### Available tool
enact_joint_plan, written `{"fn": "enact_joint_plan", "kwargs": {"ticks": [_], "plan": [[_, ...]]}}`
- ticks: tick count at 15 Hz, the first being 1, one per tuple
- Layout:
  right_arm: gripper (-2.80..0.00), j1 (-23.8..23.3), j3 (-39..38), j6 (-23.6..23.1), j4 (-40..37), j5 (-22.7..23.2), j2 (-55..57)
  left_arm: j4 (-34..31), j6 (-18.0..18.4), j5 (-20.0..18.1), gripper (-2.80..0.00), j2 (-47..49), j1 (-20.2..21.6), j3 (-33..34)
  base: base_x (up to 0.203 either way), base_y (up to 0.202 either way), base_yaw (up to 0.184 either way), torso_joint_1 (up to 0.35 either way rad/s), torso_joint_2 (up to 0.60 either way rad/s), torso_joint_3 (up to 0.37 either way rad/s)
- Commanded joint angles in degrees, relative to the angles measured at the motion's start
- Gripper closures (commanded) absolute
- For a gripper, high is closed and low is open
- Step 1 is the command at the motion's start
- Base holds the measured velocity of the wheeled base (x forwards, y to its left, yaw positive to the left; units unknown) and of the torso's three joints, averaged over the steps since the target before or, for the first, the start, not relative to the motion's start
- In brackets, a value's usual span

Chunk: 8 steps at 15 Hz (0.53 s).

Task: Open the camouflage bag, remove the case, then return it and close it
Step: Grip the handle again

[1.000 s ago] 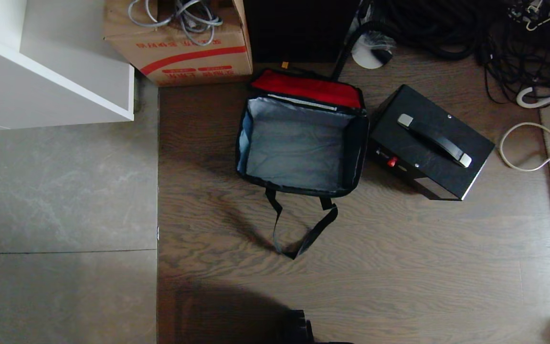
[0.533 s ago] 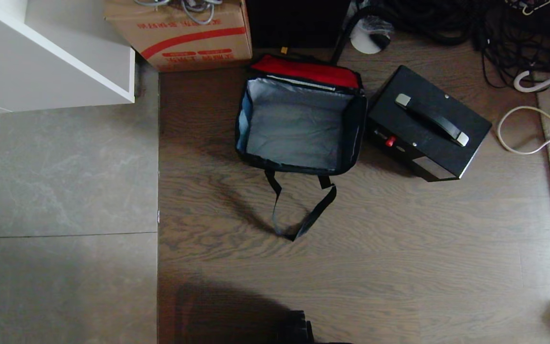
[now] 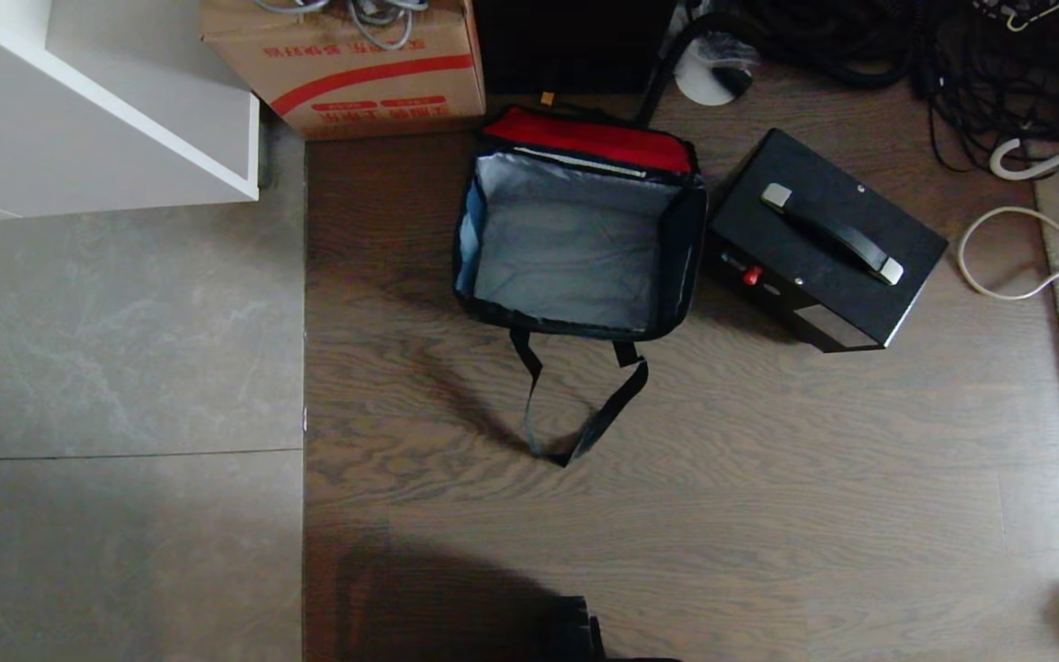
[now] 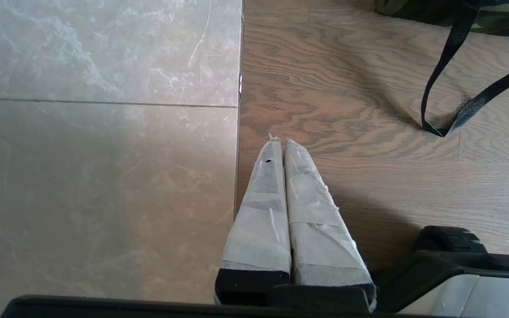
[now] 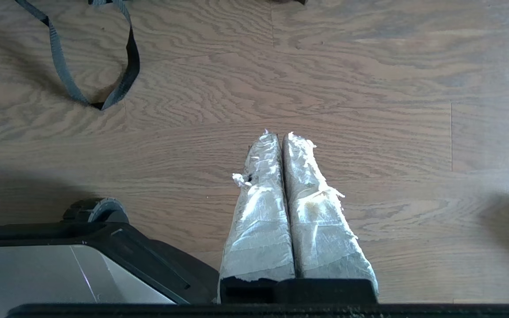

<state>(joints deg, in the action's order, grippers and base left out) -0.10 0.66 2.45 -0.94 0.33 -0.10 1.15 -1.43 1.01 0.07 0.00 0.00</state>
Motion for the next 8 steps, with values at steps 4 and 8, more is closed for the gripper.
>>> {"fn": "enact_joint_plan", "kwargs": {"ticks": [4, 8], "plan": [[0.0, 0.0, 0.0, -0.1, 0.1, 0.0, 0.1, 0.0, -0.3, 0.0, 0.0, -0.1, 0.0, 0.5, 0.128, 0.0, 0.0, 0.002, 0.0, 0.002], [0.0, 0.0, -0.7, -0.4, 1.6, 0.1, 0.1, -0.3, -0.2, -0.1, 0.0, -0.1, 0.0, 0.5, 0.067, 0.0, 0.001, 0.002, 0.0, 0.001]]}}
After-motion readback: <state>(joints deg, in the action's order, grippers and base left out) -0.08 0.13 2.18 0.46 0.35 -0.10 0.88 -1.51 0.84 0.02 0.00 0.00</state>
